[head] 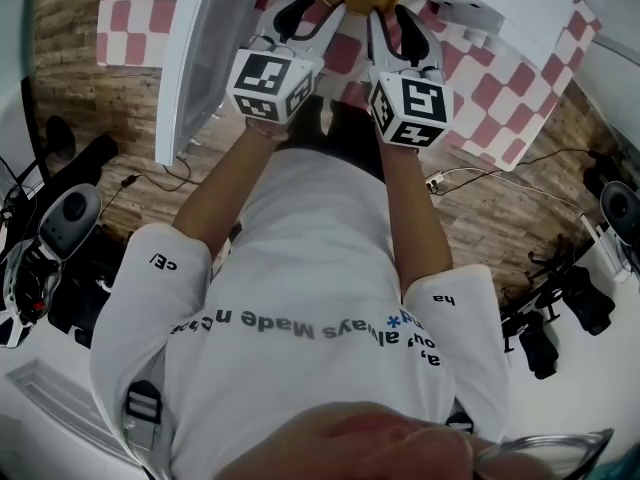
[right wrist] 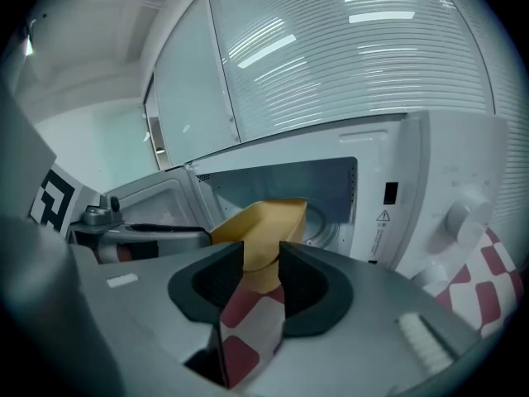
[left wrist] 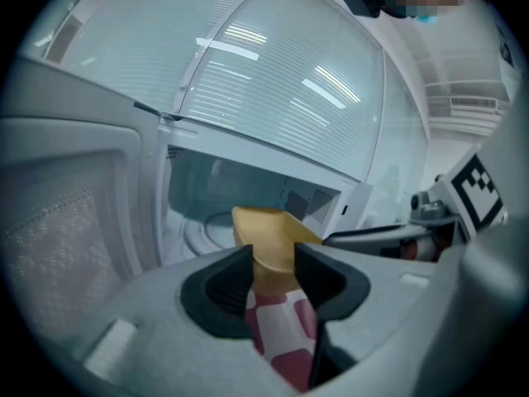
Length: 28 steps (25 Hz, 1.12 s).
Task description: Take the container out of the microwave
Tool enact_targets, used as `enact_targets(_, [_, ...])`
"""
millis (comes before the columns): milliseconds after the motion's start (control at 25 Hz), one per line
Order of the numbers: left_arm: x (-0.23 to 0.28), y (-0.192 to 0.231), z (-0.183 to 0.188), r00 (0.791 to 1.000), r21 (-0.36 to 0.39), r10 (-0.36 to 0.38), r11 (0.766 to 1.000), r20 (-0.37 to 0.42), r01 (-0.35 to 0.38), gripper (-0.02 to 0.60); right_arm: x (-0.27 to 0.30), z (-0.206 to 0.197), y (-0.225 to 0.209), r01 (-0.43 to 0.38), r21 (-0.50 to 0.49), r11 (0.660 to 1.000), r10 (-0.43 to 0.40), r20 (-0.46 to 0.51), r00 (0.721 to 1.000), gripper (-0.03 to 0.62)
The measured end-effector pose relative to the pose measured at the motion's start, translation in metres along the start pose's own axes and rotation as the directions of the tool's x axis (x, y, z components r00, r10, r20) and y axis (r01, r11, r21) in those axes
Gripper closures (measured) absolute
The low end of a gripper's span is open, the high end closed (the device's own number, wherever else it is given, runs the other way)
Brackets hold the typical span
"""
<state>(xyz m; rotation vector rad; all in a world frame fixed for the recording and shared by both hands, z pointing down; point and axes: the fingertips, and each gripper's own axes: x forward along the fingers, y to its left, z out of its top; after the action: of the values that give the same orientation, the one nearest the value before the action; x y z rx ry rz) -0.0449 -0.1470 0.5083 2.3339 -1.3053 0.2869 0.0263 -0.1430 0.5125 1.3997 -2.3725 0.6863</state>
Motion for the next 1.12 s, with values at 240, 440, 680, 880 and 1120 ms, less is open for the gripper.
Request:
enact_targets(240, [-0.008, -0.014, -0.006, 1.000, -0.004, -0.012, 1.000, -0.014, 0.012, 0.425, -0.015, -0.007, 0.000, -0.002, 0.004, 1.000, 0.002, -0.006, 1.000, 0.461])
enact_targets(440, [-0.013, -0.024, -0.014, 0.999, -0.006, -0.021, 1.000, -0.026, 0.021, 0.426, -0.026, -0.015, -0.002, -0.002, 0.009, 1.000, 0.002, -0.013, 1.000, 0.461])
enact_targets(680, [-0.016, -0.038, -0.022, 0.998, 0.000, -0.043, 0.999, -0.046, 0.043, 0.425, -0.041, -0.024, -0.005, 0.000, 0.003, 1.000, 0.000, -0.028, 1.000, 0.461])
enact_targets(880, [-0.017, -0.049, -0.031, 0.995, 0.018, -0.069, 0.997, -0.069, 0.070, 0.425, -0.052, -0.033, -0.008, 0.006, 0.003, 1.000, -0.006, -0.040, 0.999, 0.461])
enact_targets(1120, [-0.020, -0.060, -0.040, 0.993, 0.028, -0.086, 0.996, -0.086, 0.089, 0.425, -0.064, -0.044, -0.012, 0.017, 0.022, 1.000, -0.016, -0.049, 0.999, 0.462])
